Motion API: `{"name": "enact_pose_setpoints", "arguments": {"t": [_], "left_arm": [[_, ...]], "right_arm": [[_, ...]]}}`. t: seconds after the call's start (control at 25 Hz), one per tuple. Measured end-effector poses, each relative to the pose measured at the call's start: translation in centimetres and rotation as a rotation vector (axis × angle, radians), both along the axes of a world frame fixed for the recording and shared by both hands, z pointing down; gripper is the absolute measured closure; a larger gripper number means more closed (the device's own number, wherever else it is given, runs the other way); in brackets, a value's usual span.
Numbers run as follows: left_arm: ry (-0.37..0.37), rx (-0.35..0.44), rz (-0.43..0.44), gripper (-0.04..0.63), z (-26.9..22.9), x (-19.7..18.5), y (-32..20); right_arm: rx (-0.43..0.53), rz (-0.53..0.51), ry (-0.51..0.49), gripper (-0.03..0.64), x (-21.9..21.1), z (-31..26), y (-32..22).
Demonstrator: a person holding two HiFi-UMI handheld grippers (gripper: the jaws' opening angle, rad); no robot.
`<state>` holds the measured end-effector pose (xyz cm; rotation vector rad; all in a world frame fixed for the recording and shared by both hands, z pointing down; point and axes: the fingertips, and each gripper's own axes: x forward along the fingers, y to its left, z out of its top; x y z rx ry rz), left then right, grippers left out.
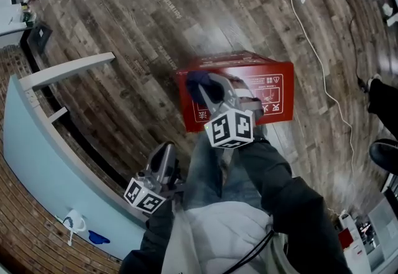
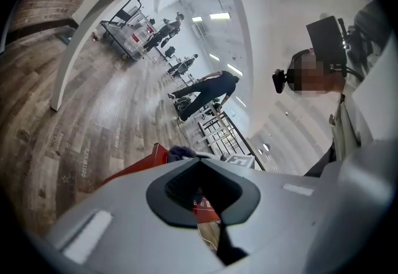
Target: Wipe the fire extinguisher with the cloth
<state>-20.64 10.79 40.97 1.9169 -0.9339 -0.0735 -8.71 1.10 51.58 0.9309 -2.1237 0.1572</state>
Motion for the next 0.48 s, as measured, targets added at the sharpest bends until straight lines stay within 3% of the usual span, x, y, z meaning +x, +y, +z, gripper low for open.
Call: {"name": "enact_pose_setpoints", "arguments": {"t": [0.2, 0.28, 0.36, 0.48], "left_arm": [[-0.013, 0.033, -0.001, 0.592, 0.7, 1.1, -2.1], [-0.031, 0.049, 0.015, 0.592, 1.0, 2.1, -3.0], [-0.028, 0.067, 0.024, 0.592, 0.7, 3.0, -3.9], [-0.01, 0.085, 0.025, 0.592, 0.0, 3.9, -4.8]], "right_arm": [[-0.076, 0.35, 0.064, 0.558, 16.6, 1.0, -0.8], [-0.11, 0.436, 0.105, 0.558, 21.7, 1.1, -0.1], [-0.152, 0.456, 0.135, 0.558, 24.2, 1.3, 0.1], [-0.248, 0.361, 0.191, 0.558, 23.5, 2.7, -1.4]]}}
